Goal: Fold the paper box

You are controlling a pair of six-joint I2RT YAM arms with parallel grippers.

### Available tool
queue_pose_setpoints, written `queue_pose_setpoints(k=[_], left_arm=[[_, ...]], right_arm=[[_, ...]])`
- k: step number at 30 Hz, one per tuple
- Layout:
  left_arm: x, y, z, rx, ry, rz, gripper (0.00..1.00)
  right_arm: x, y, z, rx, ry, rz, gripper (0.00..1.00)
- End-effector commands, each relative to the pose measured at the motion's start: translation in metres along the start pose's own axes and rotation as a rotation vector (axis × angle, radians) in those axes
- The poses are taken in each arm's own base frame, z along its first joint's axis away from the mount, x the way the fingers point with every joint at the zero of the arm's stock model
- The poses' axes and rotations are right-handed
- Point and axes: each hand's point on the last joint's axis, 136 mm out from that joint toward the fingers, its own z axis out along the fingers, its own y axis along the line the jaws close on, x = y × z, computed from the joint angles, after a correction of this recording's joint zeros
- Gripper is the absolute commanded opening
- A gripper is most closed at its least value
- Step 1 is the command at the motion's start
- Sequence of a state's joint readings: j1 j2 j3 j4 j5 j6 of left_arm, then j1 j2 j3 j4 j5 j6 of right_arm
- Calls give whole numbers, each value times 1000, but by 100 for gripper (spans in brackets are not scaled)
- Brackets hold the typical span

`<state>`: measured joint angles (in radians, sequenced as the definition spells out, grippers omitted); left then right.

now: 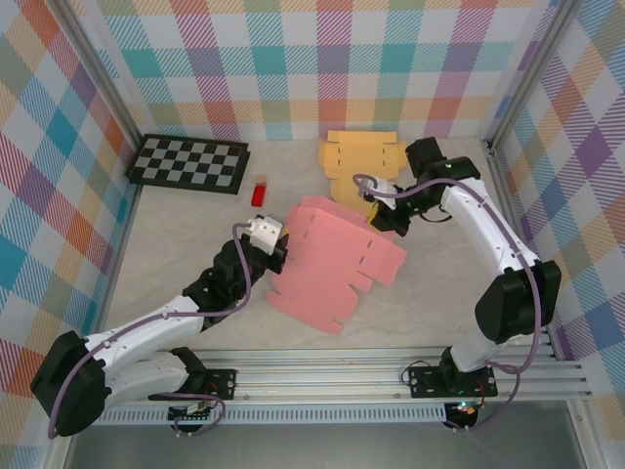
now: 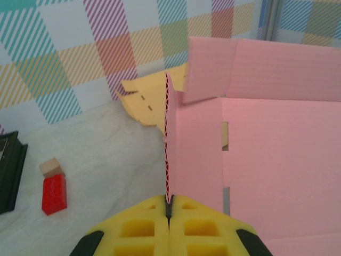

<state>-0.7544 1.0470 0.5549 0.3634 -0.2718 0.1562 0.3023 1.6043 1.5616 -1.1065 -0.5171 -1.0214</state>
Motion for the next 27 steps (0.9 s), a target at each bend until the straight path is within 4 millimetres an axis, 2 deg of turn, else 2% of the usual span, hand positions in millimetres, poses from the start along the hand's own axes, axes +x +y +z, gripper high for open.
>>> queue_pose_setpoints(k=[1, 4, 7, 10, 13, 17, 22, 27], left_arm=[[-19, 19, -4, -106, 3, -122, 14], [-35, 47, -24, -202, -34, -307, 31], [-46, 69, -46, -258, -56, -413, 52], [-46, 84, -54, -290, -2, -414, 52], [-34, 78, -40, -199, 140, -418, 48], [-30, 47, -22, -13, 281, -301, 46], [-30, 29, -7, 120, 240, -63, 46], [-25, 13, -6, 219, 170, 65, 49]], right_arm=[[2, 1, -1, 27, 54, -93, 0], [9, -14, 0, 115, 107, -169, 0], [7, -23, 3, 209, 155, -356, 0], [-10, -28, 2, 291, 132, -500, 0], [-25, -20, 6, 295, 88, -606, 0], [-30, -12, 19, 287, 94, -663, 0], [-30, -5, 22, 274, 69, -658, 0], [-23, -1, 24, 249, 82, -652, 0]])
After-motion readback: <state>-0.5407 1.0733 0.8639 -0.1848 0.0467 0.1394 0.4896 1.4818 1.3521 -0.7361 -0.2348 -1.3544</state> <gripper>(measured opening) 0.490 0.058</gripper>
